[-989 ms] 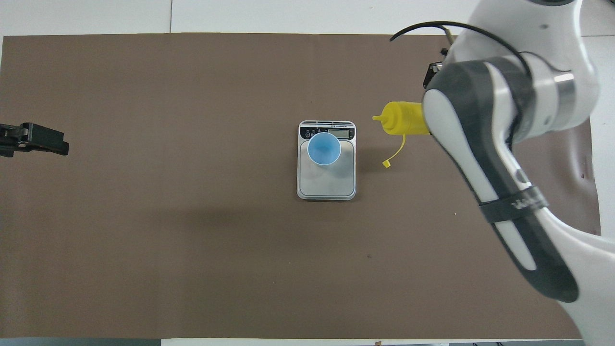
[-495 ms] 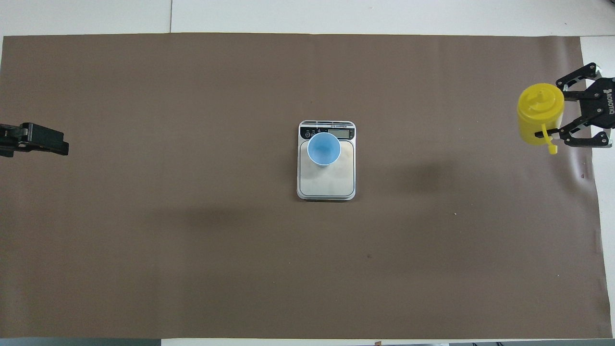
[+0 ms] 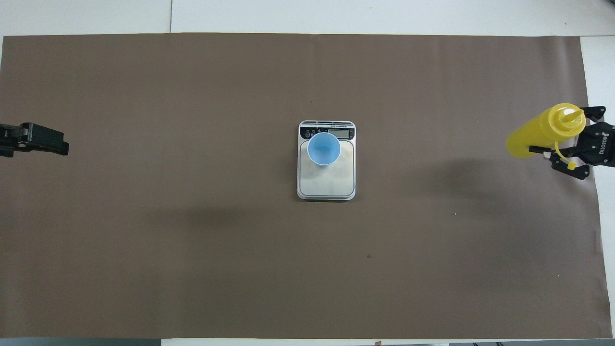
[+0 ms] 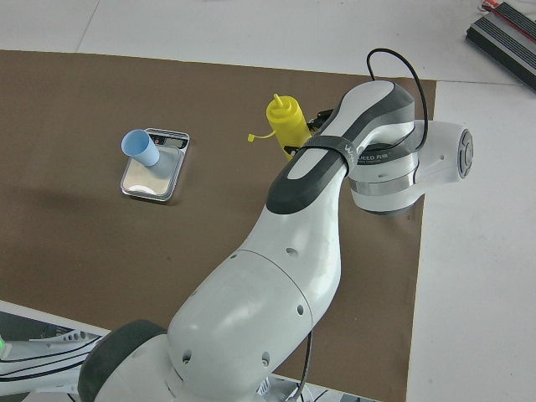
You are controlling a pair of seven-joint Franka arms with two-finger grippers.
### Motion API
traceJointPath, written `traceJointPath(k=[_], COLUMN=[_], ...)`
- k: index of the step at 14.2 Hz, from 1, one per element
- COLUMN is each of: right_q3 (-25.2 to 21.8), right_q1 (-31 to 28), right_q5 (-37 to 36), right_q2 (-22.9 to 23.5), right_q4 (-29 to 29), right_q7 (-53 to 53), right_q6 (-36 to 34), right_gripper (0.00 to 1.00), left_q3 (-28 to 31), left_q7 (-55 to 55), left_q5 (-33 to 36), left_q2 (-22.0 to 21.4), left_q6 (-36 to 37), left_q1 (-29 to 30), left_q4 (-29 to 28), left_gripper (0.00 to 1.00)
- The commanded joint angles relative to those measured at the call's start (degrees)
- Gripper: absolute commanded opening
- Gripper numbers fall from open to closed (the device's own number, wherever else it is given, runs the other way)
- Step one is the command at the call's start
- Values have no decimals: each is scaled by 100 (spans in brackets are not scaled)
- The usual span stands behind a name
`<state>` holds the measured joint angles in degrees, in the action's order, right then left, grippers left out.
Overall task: Pour seasoning into cup on scale with both arms
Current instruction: 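Raise the bottle upright and carry it away from the scale, then lower the yellow bottle onto the table and open the right gripper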
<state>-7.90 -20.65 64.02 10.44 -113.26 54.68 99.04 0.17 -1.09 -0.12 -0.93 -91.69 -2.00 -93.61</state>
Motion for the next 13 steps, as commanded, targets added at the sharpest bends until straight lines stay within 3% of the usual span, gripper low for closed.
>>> traceJointPath(k=[1,5,13], right_q3=[96,96,96], right_q1=[-360,-422,-133], right_q5=[689,1559,1596], right_q2=[386,423,362], right_q4=[-275,-1196,-1734], right_q7=[-887,-1949,-2085], right_q6=[-147,-87,300], right_gripper=[0,0,0], left_q3=[9,9,0], left_q7=[-75,-75,-75], left_q5=[-85,-85,-93], left_q2=[-118,-118,-118], left_q6=[72,72,72], left_q1=[24,24,33], left_q4=[-70,-70,-70], left_gripper=[100,100,100])
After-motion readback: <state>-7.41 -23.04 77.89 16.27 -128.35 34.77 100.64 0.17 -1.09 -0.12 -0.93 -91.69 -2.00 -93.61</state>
